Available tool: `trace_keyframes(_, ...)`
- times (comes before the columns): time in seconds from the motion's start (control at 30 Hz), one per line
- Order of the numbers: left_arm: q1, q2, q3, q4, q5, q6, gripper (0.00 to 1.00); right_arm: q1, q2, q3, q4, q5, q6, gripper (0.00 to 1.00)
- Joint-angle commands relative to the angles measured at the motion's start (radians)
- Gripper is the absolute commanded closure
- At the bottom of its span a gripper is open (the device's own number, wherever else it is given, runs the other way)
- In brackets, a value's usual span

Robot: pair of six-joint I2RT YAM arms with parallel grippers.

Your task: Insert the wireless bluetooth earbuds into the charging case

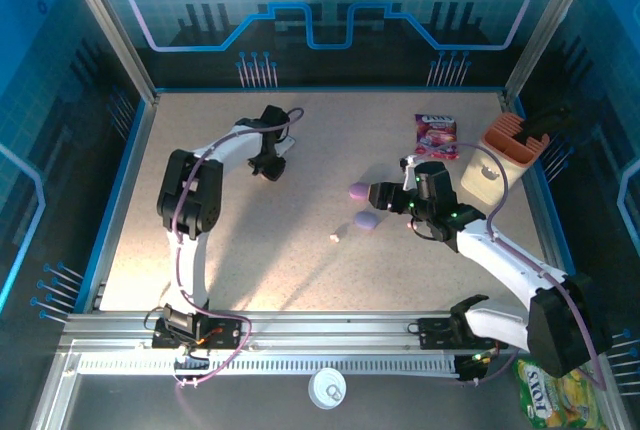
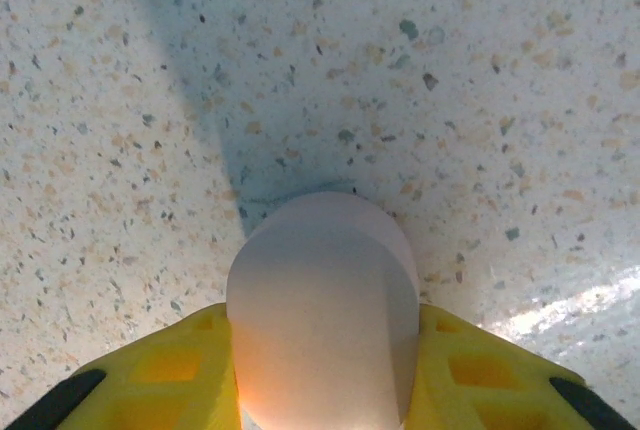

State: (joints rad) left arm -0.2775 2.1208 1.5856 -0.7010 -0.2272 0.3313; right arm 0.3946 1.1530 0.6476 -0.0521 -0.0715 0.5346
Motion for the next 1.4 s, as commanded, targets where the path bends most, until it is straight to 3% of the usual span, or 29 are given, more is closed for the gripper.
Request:
trace_keyframes(0.0,0.006,-0.083,-0.049,0.032,0.046,-0.01,0.67,-0.019,0.012,0.04,-0.001,-0.033,0.012,0.26)
trace_keyframes(0.3,-0.048,-0.299,-0.226,0.207,0.133,-0.004,0.66,-0.05,0.082,0.126,-0.006,-0.23,0.101,0.26)
trace_keyframes(0.67,-0.288,-0.603,-0.482,0.466,0.322,0.103,0.61,-0.049,0.15,0.194,0.017,-0.422,0.163,0.26)
trace_keyframes(0.97,-0.398,-0.647,-0.501,0.459,0.356,0.128,0.62,-0.034,0.195,0.22,0.07,-0.532,0.217,0.27)
trace_keyframes(1.37,-0.439,-0.627,-0.475,0.479,0.337,0.119,0.61,-0.003,0.258,0.227,0.074,-0.593,0.214,0.33)
